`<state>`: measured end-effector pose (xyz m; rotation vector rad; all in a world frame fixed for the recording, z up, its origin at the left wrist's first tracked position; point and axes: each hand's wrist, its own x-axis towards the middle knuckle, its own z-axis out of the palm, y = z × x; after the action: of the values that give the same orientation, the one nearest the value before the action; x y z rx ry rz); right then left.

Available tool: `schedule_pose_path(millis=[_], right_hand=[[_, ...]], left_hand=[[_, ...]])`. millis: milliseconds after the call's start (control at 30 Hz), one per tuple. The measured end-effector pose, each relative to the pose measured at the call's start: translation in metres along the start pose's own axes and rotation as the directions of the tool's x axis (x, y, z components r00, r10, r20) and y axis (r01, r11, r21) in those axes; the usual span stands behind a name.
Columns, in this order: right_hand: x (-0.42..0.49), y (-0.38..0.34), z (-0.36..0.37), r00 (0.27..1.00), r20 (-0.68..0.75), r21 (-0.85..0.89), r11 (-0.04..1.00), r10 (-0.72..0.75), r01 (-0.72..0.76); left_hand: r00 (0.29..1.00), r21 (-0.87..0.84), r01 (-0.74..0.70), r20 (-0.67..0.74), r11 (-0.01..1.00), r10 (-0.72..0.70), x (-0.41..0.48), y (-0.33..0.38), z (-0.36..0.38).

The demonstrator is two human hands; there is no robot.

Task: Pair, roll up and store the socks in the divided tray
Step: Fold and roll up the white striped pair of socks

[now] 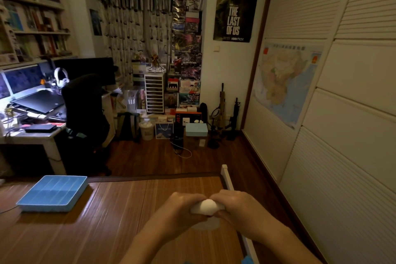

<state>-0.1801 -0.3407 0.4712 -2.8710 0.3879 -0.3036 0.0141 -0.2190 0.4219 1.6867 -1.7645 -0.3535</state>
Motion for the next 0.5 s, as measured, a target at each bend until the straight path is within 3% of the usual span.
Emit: schedule_pose_path(millis=[200,500], right_hand=[[0.000,-0.004,0.005,0.998,-0.013,-0.126,0.990,-0.062,0.060],[0.000,-0.009,0.006,1.000,-0.013,-0.051,0.999,0.012,-0.013]], left_hand=[[0.998,-0.041,0.031,0.062,0.999,-0.029,-0.001,0.000,-0.001],[0.999,0.180,-0.026,-0.024,0.983,0.031,0.003,0.005,0.004]])
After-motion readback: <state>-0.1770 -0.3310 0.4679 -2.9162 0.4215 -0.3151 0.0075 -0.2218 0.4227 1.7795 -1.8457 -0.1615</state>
